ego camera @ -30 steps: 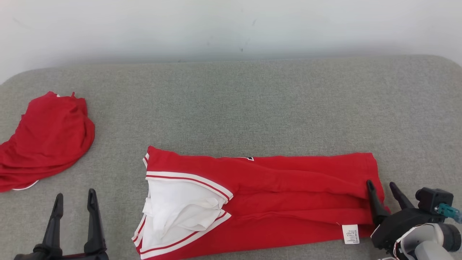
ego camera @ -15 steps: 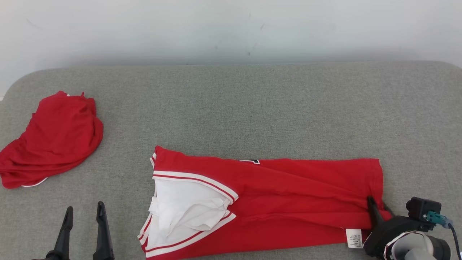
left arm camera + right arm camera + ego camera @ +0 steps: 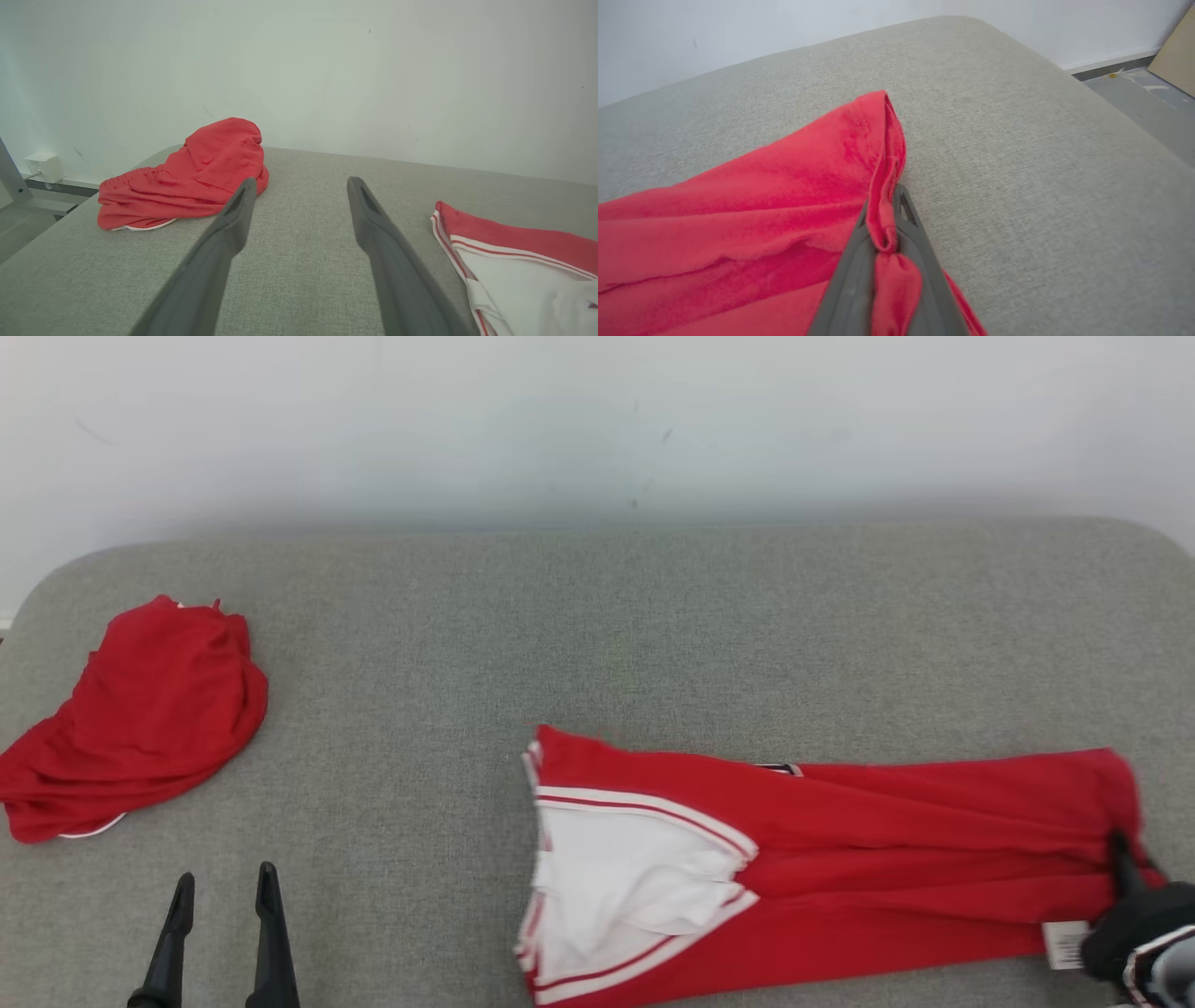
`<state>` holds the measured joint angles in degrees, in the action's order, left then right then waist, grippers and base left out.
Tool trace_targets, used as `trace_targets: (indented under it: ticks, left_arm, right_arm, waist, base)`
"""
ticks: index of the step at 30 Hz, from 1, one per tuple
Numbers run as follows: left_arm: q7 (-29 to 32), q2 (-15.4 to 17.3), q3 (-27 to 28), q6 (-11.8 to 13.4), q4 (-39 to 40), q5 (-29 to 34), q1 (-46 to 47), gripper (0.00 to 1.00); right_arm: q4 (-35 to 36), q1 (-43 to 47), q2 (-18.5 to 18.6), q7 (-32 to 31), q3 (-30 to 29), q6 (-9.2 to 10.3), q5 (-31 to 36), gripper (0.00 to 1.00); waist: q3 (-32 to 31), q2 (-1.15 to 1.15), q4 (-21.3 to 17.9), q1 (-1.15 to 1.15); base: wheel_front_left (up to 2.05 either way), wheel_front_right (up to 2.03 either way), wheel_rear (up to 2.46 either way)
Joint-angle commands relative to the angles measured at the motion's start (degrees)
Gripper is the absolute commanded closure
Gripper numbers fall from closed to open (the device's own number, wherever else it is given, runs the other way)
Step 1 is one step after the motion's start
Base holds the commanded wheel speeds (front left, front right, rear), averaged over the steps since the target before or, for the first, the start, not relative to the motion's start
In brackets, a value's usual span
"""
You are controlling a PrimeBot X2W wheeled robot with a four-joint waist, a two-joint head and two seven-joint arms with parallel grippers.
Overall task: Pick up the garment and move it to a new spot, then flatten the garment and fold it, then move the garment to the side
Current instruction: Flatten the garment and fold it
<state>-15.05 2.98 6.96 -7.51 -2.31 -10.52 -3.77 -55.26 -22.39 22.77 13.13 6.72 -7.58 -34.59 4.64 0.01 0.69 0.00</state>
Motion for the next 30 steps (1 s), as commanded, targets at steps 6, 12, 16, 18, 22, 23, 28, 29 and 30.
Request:
trace_targets:
  ticks: [6,12,16,18,22,23,28,29,30]
  left_arm:
    - [-0.18,-0.1,0.64,0.07,0.49,0.38,-1.81,0.0]
    - [-0.18,-0.11,1.15,0.07,0.73,-0.41,-2.37,0.0]
    - [-0.18,-0.12,0.97,0.07,0.68,-0.92,-2.62,0.0]
    - [-0.18,-0.11,0.89,0.07,0.65,-0.93,-2.49,0.0]
    - [-0.18,-0.12,0.55,0.06,0.5,-1.25,-1.73,0.0]
    - [-0.18,-0.12,0.27,0.06,0.36,-1.25,-1.26,0.0]
    - [-0.18,-0.12,-0.09,0.06,0.24,-1.31,-0.69,0.0]
    - [-0.18,-0.11,-0.18,0.06,0.19,-1.34,-0.6,0.0]
    - [-0.18,-0.1,-0.09,0.06,0.2,-1.43,-0.43,0.0]
  right_arm:
    - [1.36,-0.99,2.69,0.65,-1.27,0.18,0.56,1.0]
    - [7.89,-0.06,-0.62,0.05,0.72,0.17,1.31,1.0]
    - [15.16,1.76,-4.13,-1.41,2.57,0.17,1.37,1.0]
    - [19.16,2.9,-6.26,-2.27,3.58,0.17,1.77,1.0]
    - [26.95,5.36,-10.37,-4.76,5.81,0.16,3.51,1.0]
    - [30.32,6.16,-12.53,-6.17,6.94,0.16,4.54,1.0]
    - [35.49,7.58,-16.79,-8.99,9.49,0.16,6.46,1.0]
    - [35.94,7.55,-17.44,-9.35,9.97,0.16,6.52,1.0]
    - [36.34,7.52,-18.02,-9.59,10.53,0.16,6.59,1.0]
  waist:
    - [-1.56,-0.01,-1.02,0.0]
    - [-2.19,-0.01,-2.13,0.0]
    - [-2.24,-0.01,-2.51,0.0]
    - [-2.16,-0.01,-2.57,0.0]
    - [-1.74,-0.01,-2.38,0.0]
    - [-1.45,-0.01,-2.13,0.0]
    - [-0.95,-0.01,-1.08,0.0]
    - [-0.84,-0.01,-0.78,0.0]
    - [-0.79,-0.01,-0.51,0.0]
  base:
    - [0.0,0.0,0.0]
    - [0.0,0.0,0.0]
    - [0.0,0.0,0.0]
    - [0.0,0.0,0.0]
    - [0.0,0.0,0.0]
    - [0.0,0.0,0.0]
    - [0.0,0.0,0.0]
    - [0.0,0.0,0.0]
    - [0.0,0.0,0.0]
